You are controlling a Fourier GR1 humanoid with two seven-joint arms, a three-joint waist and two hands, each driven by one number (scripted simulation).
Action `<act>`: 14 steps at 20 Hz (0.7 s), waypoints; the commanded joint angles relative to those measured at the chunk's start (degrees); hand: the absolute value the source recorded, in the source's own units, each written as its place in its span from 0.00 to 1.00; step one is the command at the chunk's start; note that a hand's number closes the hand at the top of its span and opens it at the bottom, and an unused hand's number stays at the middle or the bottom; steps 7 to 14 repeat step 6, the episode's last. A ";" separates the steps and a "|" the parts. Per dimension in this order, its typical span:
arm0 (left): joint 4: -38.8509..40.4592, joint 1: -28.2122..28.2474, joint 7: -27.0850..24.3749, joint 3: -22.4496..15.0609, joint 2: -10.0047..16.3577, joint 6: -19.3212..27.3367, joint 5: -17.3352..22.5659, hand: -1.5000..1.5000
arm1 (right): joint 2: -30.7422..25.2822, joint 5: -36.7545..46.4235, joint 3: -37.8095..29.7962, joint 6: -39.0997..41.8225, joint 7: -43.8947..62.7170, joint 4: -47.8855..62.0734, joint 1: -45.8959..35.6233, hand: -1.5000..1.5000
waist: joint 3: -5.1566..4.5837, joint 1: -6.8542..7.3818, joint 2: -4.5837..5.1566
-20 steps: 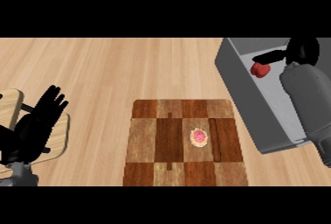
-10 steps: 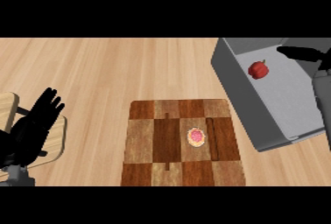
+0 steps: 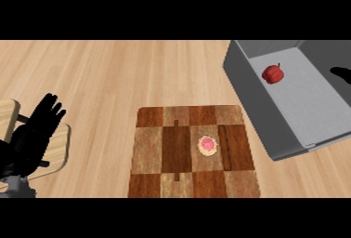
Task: Pick the bell pepper from the cutting board and place it in the cardboard box
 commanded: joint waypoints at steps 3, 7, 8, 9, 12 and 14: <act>-1.10 -0.98 0.49 1.34 1.48 -2.03 0.46 0.50 | -2.29 -4.69 -2.11 5.61 0.39 -9.72 9.05 0.00 | 0.18 0.57 0.07; -4.16 -0.68 3.31 -0.77 -1.01 1.01 -1.10 0.50 | -4.67 -7.44 -4.65 8.67 -2.33 -8.54 11.33 0.00 | 0.19 0.63 0.08; -4.16 -0.68 3.31 -0.77 -1.01 1.01 -1.10 0.50 | -4.67 -7.44 -4.65 8.67 -2.33 -8.54 11.33 0.00 | 0.19 0.63 0.08; -4.16 -0.68 3.31 -0.77 -1.01 1.01 -1.10 0.50 | -4.67 -7.44 -4.65 8.67 -2.33 -8.54 11.33 0.00 | 0.19 0.63 0.08; -4.16 -0.68 3.31 -0.77 -1.01 1.01 -1.10 0.50 | -4.67 -7.44 -4.65 8.67 -2.33 -8.54 11.33 0.00 | 0.19 0.63 0.08; -4.16 -0.68 3.31 -0.77 -1.01 1.01 -1.10 0.50 | -4.67 -7.44 -4.65 8.67 -2.33 -8.54 11.33 0.00 | 0.19 0.63 0.08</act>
